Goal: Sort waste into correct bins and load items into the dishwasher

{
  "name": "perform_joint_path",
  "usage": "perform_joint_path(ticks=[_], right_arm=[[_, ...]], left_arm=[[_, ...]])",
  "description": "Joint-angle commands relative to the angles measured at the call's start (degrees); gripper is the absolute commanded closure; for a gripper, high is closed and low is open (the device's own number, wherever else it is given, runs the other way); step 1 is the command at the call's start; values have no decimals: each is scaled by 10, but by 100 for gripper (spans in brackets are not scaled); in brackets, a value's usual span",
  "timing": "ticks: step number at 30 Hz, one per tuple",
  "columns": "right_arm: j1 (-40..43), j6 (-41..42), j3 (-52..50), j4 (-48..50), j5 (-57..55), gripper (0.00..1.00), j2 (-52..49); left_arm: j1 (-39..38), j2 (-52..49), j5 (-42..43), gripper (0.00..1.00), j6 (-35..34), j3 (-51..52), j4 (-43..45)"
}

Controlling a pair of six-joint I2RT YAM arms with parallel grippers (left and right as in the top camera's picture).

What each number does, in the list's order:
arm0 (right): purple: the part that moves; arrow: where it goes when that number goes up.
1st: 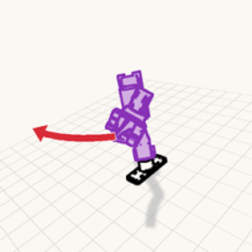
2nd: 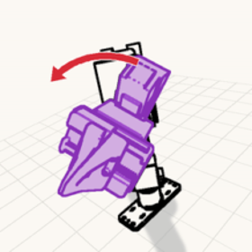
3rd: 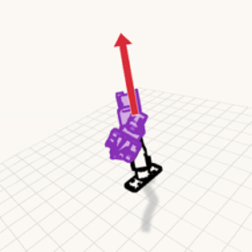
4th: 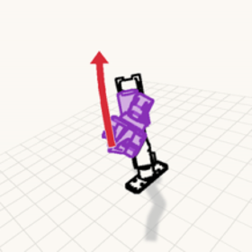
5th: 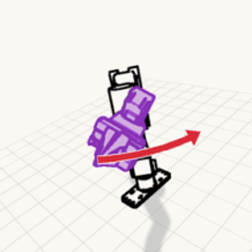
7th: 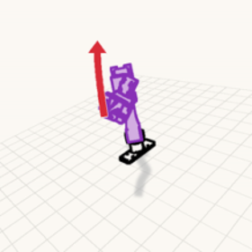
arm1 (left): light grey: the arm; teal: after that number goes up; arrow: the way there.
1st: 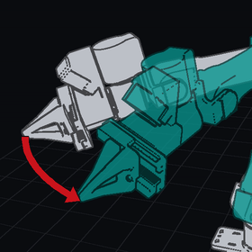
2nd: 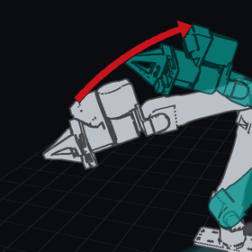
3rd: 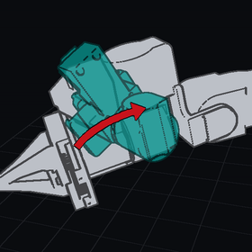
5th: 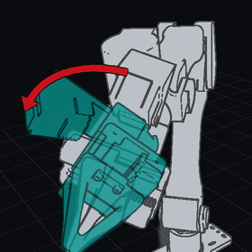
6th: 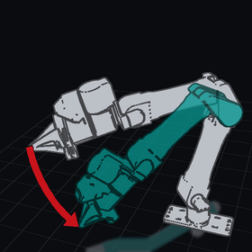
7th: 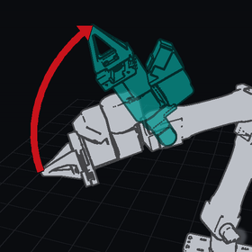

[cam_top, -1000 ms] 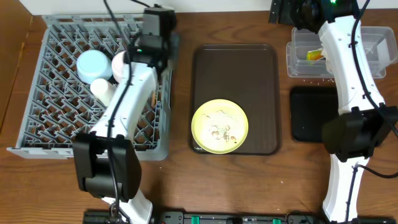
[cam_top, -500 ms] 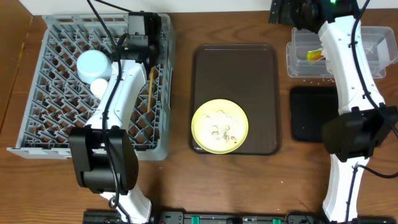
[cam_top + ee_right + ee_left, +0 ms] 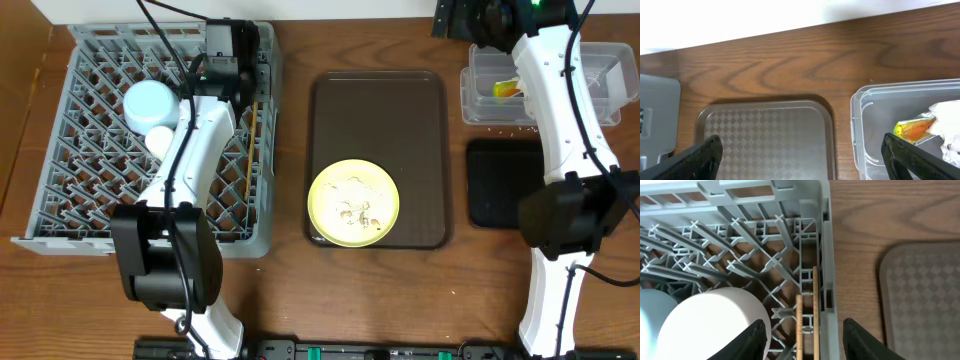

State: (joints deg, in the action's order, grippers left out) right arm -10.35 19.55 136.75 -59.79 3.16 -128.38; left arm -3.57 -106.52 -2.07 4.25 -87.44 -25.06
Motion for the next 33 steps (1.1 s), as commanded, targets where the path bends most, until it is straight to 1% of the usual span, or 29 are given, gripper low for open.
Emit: perform_joint_path(ticks=[1,2,3,7,9,10,12,15,17,20,21,23,28,31,32,33], right_arm=[[6,8,3,-1,-3,1,-2],[6,8,3,-1,-3,1,-2],[6,8,3,-1,-3,1,-2],[6,8,3,-1,-3,1,-2],[6,8,3,-1,-3,1,-2],[6,8,3,-1,-3,1,-2],[6,29,3,6,14,1,-2],[5,66,3,3,77,1,-2],[5,65,3,-6,115,1,-2],[2,65,3,-14,120,1,-2],[-1,58,2,-16,119,1,-2],[-13,17,-5,-22,119,1,-2],[-61,-124,-34,-84,113,3,-8],[-90,-171,-66,-115,106,10,-9],[-112,-202,-97,-118,106,23,-10],[-122,-215,-113,-118,106,28,-10]], left_arm=[[2,54,-3,43,-29,-2,-2],[4,69,-8,38,-29,-2,-8],[8,84,-19,35,-35,-2,-16],[45,137,-91,32,-113,-2,-47],[75,155,-107,21,-143,-2,-61],[93,162,-106,18,-153,-2,-71],[127,167,-106,16,-163,-2,-90],[179,166,-106,13,-165,-2,-136],[211,166,-106,13,-180,-2,-173],[249,166,-106,12,-207,-2,-209],[260,166,-106,12,-219,-2,-217],[275,166,-106,12,-235,-2,-218],[286,166,-106,11,-236,-2,-218],[286,166,-106,11,-236,-2,-219],[286,166,-106,11,-236,-2,-219],[286,166,-106,11,-236,-2,-219]])
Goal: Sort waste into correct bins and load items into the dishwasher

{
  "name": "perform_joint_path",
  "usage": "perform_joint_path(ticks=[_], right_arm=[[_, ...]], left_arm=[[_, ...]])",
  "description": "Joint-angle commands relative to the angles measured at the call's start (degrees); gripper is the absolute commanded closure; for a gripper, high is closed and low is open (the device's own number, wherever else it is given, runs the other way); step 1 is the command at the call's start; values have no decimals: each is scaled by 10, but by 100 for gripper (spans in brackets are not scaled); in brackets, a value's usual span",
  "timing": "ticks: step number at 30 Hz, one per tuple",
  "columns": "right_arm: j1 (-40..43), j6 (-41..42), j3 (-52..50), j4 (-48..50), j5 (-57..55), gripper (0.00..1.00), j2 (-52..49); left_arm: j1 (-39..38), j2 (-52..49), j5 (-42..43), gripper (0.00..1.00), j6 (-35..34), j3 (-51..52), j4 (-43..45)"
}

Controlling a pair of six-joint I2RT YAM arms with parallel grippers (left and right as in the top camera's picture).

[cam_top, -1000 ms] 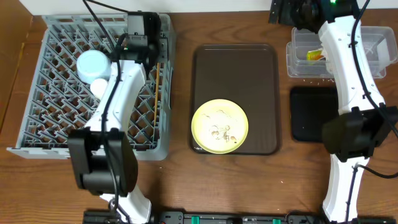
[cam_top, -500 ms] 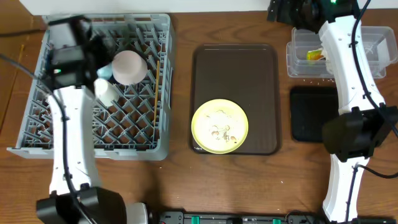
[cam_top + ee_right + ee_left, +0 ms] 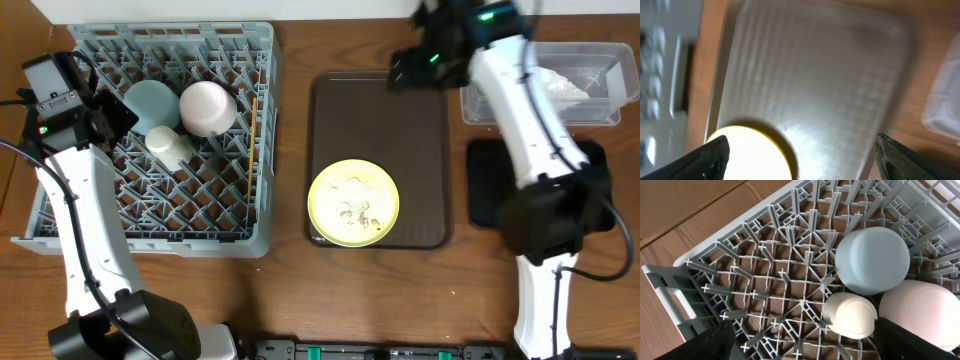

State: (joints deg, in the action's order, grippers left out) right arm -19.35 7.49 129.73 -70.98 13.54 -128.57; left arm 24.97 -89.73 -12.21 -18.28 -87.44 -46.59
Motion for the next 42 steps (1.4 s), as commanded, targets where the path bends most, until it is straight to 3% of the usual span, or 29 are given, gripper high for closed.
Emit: perform_joint_path(ticks=[1,13,19,22,26,42], right_arm=[[-40,-104,-58,-5,2,31,-8],[-99,-145,-240,17,15,29,-8],[-98,-146,-301,99,0,53,-8],[-93,-110,-306,126,-59,53,-8],[-79,-94,-306,152,-106,68,-8],[-3,9,-229,194,-254,66,-8]], left_arm=[[0,-2,-5,10,-11,-2,-3],[0,-2,-5,10,-11,-2,-3],[0,-2,-5,10,-11,-2,-3],[0,-2,-5,9,-11,-2,-3],[0,-2,-5,9,-11,-2,-3],[0,-2,-5,9,-11,-2,-3]])
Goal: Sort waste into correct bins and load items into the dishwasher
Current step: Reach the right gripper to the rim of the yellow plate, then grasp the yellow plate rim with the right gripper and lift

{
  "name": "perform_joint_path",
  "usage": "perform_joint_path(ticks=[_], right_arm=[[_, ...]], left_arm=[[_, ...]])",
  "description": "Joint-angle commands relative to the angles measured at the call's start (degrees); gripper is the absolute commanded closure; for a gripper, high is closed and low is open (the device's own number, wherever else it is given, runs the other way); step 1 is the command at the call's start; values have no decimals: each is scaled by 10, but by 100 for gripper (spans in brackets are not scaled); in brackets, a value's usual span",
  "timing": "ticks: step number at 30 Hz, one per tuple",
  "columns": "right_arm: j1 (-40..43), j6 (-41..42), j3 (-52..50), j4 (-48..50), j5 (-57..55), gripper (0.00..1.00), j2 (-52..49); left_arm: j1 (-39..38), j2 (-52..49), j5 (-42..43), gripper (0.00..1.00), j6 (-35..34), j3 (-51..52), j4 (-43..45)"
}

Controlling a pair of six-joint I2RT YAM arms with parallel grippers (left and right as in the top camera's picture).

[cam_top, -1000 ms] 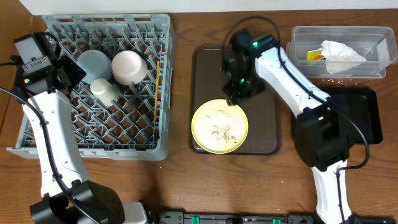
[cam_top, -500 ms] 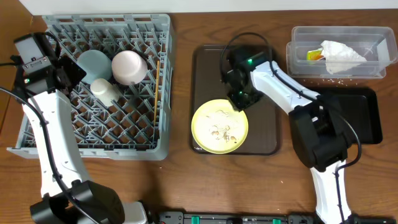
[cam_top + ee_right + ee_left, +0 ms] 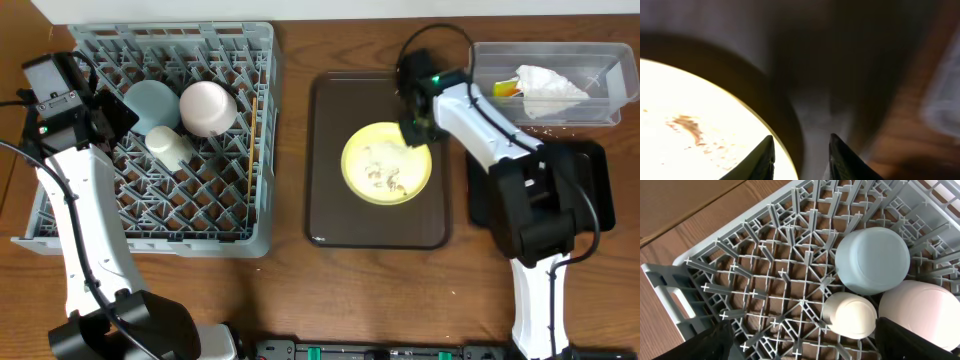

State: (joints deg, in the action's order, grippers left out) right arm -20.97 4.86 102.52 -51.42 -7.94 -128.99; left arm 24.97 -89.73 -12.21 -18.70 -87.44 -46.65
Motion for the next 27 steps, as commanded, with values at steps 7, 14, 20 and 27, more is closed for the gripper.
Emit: perform_joint_path(ticks=[7,14,20,27], right_arm=[[8,-5,148,-65,118,43,-3],[-63,-16,148,-73,206,12,-7],[-150,61,108,-47,132,40,-10],[-222,115,68,-41,-23,54,-15]], left_arm=[[0,-2,-5,9,-7,-2,-3],[0,-2,-5,9,-7,-2,-3],[0,-2,-5,9,-7,-2,-3],[0,-2,-5,8,-7,-2,-3]])
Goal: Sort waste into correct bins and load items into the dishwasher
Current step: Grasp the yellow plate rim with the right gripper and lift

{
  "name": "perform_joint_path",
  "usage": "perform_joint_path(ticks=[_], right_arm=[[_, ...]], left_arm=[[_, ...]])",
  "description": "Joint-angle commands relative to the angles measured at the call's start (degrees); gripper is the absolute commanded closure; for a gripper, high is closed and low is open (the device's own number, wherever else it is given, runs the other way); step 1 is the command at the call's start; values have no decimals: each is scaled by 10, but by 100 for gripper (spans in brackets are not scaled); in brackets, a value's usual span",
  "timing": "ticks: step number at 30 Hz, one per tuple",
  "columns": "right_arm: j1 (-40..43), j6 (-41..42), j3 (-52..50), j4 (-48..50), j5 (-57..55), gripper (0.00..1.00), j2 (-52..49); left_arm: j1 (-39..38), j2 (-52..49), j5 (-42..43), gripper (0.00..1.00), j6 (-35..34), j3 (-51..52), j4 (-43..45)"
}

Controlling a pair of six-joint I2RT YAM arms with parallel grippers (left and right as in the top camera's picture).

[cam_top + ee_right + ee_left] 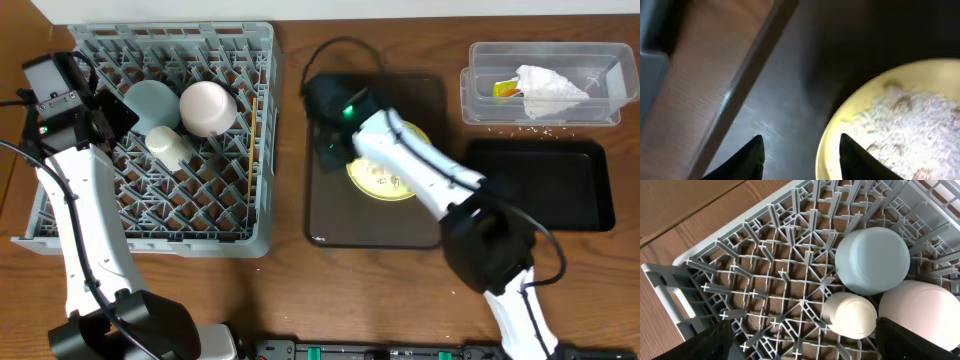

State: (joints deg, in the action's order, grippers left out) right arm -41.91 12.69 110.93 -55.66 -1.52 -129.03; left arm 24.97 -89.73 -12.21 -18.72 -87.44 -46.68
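A yellow plate (385,172) with rice scraps lies on the brown tray (330,225). My right gripper (802,161) is open at the plate's left rim (890,125), one finger over the tray and the other over the plate. In the overhead view the right gripper (335,150) is at the tray's left side. The grey dish rack (150,215) holds a blue cup (872,260), a white cup (849,315) and a pink bowl (920,310). My left gripper (805,347) hangs wide open and empty over the rack's left part.
A clear bin (480,95) at the back right holds white paper (545,85) and an orange wrapper (503,90). A black bin (545,185) sits in front of it. Wooden sticks (250,140) stand along the rack's right wall.
My right gripper was at the plate's far right edge and is now at its left rim, the arm reaching across the tray. The plate has hardly shifted. The left arm has not moved.
At first my left gripper was over the rack's right side beside the pink bowl, and my right was near the clear bin. Then the left was at the rack's left, the right above the tray. Later the plate lay farther back and right, and the right gripper has since changed sides.
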Motion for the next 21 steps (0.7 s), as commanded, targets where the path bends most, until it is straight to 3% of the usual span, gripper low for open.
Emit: perform_joint_path(ticks=[1,6,14,21], right_arm=[[-20,37,-25,5,-91,54,-15],[-33,70,-61,22,-123,52,-15],[-38,43,-107,70,-118,50,-15],[-44,40,-127,93,-120,78,-15]], left_arm=[[0,-2,-5,8,-7,-2,-2],[0,-2,-5,9,-7,-2,-2],[0,-2,-5,9,-7,-2,-2],[0,-2,-5,8,-7,-2,-2]])
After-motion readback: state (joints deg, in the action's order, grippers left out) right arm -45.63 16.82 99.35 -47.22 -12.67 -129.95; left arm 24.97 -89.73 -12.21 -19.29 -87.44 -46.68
